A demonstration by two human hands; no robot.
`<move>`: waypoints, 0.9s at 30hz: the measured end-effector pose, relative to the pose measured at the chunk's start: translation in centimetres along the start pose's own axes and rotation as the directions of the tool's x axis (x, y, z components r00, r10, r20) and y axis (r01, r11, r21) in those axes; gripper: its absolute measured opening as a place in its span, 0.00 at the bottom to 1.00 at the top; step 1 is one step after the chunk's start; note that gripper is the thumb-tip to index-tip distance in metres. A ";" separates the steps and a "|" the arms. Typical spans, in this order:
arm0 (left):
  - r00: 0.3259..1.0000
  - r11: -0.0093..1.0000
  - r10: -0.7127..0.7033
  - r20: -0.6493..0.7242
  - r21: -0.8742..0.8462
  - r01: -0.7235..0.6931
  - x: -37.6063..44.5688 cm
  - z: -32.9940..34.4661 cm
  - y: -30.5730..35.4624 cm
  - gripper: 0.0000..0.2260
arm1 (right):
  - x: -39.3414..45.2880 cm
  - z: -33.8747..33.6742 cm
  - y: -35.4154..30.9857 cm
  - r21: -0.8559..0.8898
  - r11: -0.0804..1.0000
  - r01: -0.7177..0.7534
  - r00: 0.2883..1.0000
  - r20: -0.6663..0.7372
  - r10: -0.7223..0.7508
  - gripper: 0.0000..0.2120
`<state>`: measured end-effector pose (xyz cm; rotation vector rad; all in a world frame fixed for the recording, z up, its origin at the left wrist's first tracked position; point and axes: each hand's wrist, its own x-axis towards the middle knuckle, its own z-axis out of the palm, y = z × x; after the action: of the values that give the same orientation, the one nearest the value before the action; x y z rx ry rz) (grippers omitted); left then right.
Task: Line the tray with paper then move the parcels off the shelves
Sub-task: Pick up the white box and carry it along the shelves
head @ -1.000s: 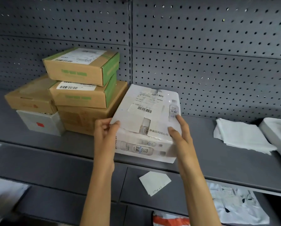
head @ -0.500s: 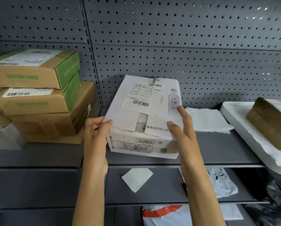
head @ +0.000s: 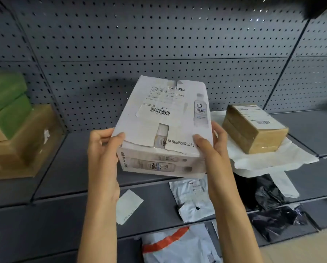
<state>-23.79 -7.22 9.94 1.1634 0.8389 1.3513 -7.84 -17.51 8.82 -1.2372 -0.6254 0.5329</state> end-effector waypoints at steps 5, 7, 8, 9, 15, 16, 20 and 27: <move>0.996 0.998 0.068 0.058 -0.020 -0.067 -4.1 4.8 1.1 0.08 | -0.6 -5.9 -2.9 0.009 0.998 0.063 0.997 -0.038 -0.062 0.22; 0.993 0.995 0.092 0.074 -0.041 -0.089 -5.8 6.7 1.4 0.08 | -1.0 -8.2 -4.1 0.002 0.995 0.099 0.994 -0.037 -0.099 0.22; 0.991 0.993 0.106 0.080 -0.057 -0.102 -6.5 7.4 1.6 0.08 | -1.2 -9.1 -4.6 -0.003 0.994 0.113 0.993 -0.039 -0.113 0.22; 0.989 0.991 0.117 0.091 -0.070 -0.111 -7.3 8.5 1.7 0.08 | -1.4 -10.3 -5.1 -0.006 0.992 0.128 0.991 -0.043 -0.128 0.22; 0.972 0.987 0.140 0.189 -0.107 -0.122 -12.0 14.7 1.7 0.07 | -2.8 -17.8 -7.8 -0.035 0.987 0.159 0.980 -0.118 -0.162 0.21; 0.969 0.987 0.139 0.206 -0.112 -0.118 -12.8 15.8 1.4 0.07 | -3.0 -19.2 -8.1 -0.041 0.986 0.162 0.976 -0.137 -0.166 0.21; 0.954 0.988 0.135 0.268 -0.115 -0.107 -15.7 20.0 0.6 0.07 | -3.8 -24.2 -9.2 -0.065 0.983 0.171 0.960 -0.215 -0.181 0.21; 0.883 0.987 0.124 0.452 -0.145 -0.065 -20.0 27.5 -0.4 0.07 | -6.1 -32.4 -11.4 -0.115 0.974 0.193 0.897 -0.382 -0.223 0.19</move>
<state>0.66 -30.60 13.37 1.3652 0.3515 1.1175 10.66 -46.85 12.34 -1.2838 -0.4299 0.0736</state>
